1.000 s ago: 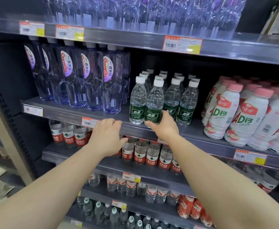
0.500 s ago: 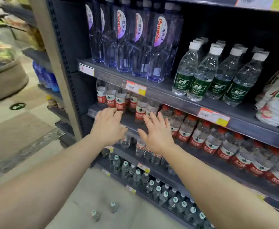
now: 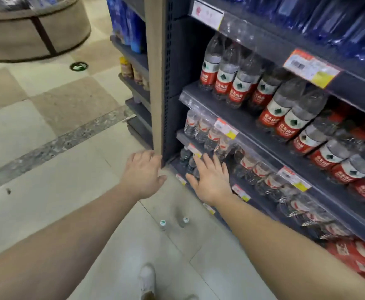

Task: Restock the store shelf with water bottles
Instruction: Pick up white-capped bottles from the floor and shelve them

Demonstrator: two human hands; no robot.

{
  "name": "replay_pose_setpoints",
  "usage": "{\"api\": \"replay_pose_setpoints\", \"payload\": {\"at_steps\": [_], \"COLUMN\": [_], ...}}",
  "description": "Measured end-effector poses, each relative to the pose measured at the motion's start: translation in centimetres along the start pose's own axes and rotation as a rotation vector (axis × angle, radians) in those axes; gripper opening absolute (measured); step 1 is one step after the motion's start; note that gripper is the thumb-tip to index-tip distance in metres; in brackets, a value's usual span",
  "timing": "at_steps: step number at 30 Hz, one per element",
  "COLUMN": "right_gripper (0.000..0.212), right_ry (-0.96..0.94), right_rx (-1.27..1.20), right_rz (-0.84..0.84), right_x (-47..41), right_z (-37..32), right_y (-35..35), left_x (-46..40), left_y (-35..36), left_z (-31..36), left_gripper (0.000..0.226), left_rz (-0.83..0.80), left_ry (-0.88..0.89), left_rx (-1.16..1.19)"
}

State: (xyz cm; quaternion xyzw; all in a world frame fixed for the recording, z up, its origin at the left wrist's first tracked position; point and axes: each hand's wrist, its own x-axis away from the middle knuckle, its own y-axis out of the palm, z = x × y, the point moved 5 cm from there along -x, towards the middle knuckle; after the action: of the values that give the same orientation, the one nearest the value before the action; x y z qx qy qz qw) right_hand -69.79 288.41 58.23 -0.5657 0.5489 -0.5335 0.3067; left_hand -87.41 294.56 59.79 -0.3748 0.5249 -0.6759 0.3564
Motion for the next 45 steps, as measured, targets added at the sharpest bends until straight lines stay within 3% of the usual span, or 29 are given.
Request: {"api": "replay_pose_setpoints", "payload": {"at_steps": [7,15,19,28,32,34,39,45], "right_gripper": [0.066,0.067,0.068,0.066,0.023,0.017,0.034,0.048], "right_ry": [0.099,0.169,0.196,0.211,0.196,0.170,0.240,0.369], "right_rx": [0.008,0.017,-0.017,0.056,0.106,0.110,-0.063,-0.277], "right_rz": [-0.180,-0.445,-0.429,-0.369,-0.219,-0.247,-0.331,-0.350], "right_x": [-3.7,-7.6,-9.8,-15.2,-17.1,-16.8,-13.5,-8.6], "right_z": [3.2,12.0,15.4,18.6,18.5,18.4,17.3,13.3], "right_y": [11.8,33.0,42.6,57.8,58.8,57.7,51.0,38.5], "left_x": [-2.2,-2.3,-3.2,-5.8,-6.7,-6.3,-5.2,-4.1], "left_y": [13.0,36.4,47.2,63.5,65.3,64.5,57.2,42.6], "left_z": [-2.1,-3.5,-4.6,-7.7,-7.9,-7.7,-6.1,-2.6], "left_gripper": [0.065,0.068,0.070,0.074,0.049,0.044,0.040,0.044], "left_rz": [-0.167,-0.439,-0.527,-0.586,-0.428,-0.431,-0.400,-0.369], "left_ry": [-0.010,-0.091,-0.137,-0.201,-0.182,-0.147,-0.122,-0.029], "left_rx": [0.065,0.060,0.016,-0.135,-0.099,-0.110,-0.041,-0.006]}}
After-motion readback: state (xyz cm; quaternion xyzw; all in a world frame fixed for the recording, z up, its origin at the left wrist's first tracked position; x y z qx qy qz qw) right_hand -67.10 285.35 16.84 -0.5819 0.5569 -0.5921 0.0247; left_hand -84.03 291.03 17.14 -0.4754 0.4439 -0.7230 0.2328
